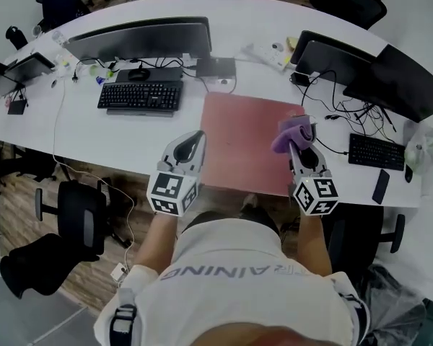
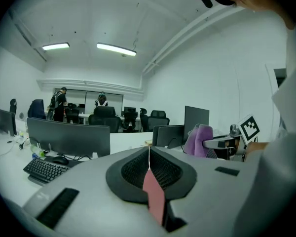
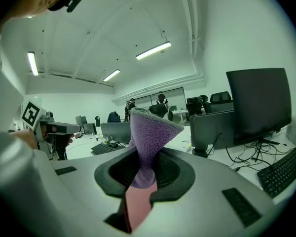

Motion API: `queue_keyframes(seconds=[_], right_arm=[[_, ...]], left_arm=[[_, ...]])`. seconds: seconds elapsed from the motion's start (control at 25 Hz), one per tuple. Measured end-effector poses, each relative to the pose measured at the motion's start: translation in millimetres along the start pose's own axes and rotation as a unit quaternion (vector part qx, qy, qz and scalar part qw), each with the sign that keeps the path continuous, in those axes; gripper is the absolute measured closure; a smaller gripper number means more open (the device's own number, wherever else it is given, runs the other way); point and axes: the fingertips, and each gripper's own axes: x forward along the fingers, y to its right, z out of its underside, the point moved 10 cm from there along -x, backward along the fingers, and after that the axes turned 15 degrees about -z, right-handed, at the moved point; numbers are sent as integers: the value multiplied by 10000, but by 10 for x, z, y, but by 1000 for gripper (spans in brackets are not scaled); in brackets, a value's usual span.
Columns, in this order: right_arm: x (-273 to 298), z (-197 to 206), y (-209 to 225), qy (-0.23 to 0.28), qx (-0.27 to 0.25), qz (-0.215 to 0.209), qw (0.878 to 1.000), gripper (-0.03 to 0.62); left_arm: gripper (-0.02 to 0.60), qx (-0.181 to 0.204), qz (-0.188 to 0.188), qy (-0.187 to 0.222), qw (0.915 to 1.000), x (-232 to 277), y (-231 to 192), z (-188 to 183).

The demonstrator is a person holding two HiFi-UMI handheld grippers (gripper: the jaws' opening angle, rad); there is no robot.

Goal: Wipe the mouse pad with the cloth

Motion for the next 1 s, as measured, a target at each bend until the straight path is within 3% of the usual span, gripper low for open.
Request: queue_keyframes(seconds=[0.32,0.56,1.0], right_arm=[[486,144,560,-671,412,-899,9928,505],[935,243,445,-1301,630,-1140,9829,505],[2436,531,-132,-2015,1179,-1692,9575,505]], left_arm=[[549,-250,-666,-275,9971,275,129,125],[549,-367,-622,-317,9969,398,-114,118],[549,-402,-393,-573,9968,603,-1139,298]])
